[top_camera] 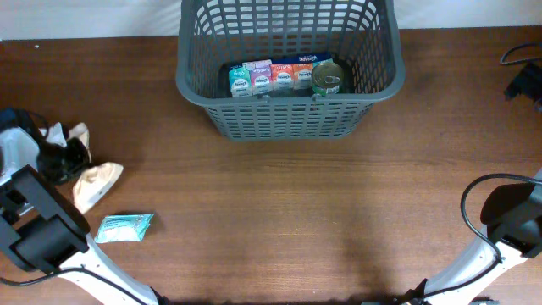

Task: Pack container
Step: 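Carry the food bag with the left gripper and drop it in the basket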

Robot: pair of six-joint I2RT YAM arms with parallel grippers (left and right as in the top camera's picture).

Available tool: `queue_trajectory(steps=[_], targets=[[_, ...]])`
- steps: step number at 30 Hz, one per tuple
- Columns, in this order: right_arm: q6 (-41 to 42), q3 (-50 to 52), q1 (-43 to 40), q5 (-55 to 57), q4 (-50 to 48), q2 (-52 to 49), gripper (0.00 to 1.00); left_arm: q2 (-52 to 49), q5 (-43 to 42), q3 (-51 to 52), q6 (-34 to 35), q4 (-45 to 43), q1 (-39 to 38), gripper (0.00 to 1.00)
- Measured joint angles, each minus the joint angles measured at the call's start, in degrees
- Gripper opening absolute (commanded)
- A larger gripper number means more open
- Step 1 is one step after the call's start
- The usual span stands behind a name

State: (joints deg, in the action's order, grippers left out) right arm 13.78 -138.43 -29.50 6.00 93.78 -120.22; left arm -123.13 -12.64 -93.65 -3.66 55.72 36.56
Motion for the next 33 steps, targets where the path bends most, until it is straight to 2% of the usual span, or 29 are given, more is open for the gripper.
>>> queue_trajectory(steps=[6,10,12,14,18,23,28,33], targets=[[0.0,0.0,0.0,0.0,0.0,0.0,0.99,2.4,-10.5,-20.6,0.9,5.9,-0.2,0.02],[0.0,0.0,0.0,0.0,0.0,0.0,0.99,11.5,-14.0,-35.2,2.7,6.9,-1.3,0.02],[0.0,0.0,0.0,0.0,0.0,0.0,0.99,19.8,-15.3,-43.7,3.7,6.4,-4.3,0.02],[0.0,0.0,0.0,0.0,0.0,0.0,0.99,25.0,-15.7,-47.4,4.0,5.7,-8.1,0.02],[0.0,0.0,0.0,0.0,0.0,0.0,0.99,32.4,-17.2,-50.9,4.5,0.6,-19.4,0.02],[0.0,0.0,0.0,0.0,0.0,0.0,0.99,33.8,-16.3,-51.5,5.1,-5.6,-33.4,0.02],[0.0,0.0,0.0,0.0,0.0,0.0,0.99,27.2,-6.9,-51.3,5.3,-7.8,-45.5,0.02],[0.0,0.0,0.0,0.0,0.0,0.0,0.99,16.2,1.7,-50.4,5.3,-8.4,-51.5,0.02]])
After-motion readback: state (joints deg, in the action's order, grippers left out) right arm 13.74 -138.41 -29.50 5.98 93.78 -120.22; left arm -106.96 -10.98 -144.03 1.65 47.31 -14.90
